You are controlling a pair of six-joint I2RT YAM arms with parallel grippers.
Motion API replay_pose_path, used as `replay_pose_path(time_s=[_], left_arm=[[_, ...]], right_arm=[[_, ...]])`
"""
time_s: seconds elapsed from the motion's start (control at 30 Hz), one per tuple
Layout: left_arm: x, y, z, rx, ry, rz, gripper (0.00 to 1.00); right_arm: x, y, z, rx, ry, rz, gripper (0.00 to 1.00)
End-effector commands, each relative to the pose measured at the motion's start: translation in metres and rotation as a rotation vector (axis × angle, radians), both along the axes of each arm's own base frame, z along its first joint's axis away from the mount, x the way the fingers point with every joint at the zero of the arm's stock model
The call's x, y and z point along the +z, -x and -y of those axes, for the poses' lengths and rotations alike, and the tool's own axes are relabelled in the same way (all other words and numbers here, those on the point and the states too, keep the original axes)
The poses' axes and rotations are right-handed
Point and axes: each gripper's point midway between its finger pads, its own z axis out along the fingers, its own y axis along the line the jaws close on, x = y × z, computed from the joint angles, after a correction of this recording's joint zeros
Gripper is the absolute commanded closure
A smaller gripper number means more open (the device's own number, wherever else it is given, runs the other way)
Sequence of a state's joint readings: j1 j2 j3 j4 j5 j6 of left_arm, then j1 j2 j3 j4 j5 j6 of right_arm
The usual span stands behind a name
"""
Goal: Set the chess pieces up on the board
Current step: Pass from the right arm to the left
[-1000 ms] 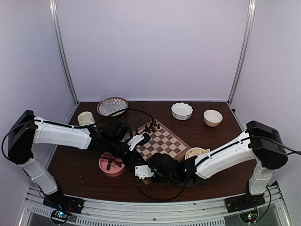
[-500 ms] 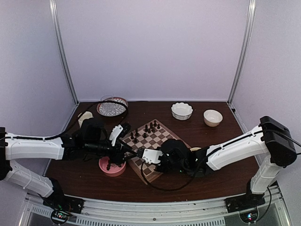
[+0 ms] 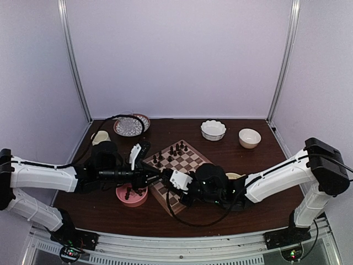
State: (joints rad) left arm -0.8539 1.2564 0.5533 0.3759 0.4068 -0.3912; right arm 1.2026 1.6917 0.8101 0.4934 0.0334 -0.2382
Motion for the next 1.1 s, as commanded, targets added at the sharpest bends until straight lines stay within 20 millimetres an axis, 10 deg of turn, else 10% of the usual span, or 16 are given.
replay_pose_path(time_s=[0.0, 0.27, 0.63, 1.07], left_arm=[[0.005, -0.006, 0.011, 0.009, 0.041, 0.005, 0.74], [-0.007, -0.002, 0.025, -0.027, 0.004, -0.032, 0.79], [-0.002, 0.001, 0.022, -0.032, 0.005, -0.032, 0.61], [-0.009, 0.002, 0.030, -0.055, -0.005, -0.043, 0.89]], right_arm=[[0.018, 0.001, -0.005, 0.005, -0.100, -0.017, 1.00], [0.009, 0.000, -0.009, 0.002, -0.082, -0.029, 1.00], [0.011, -0.010, 0.000, -0.062, -0.085, 0.002, 1.00], [0.012, -0.011, -0.001, -0.071, -0.098, -0.009, 1.00]])
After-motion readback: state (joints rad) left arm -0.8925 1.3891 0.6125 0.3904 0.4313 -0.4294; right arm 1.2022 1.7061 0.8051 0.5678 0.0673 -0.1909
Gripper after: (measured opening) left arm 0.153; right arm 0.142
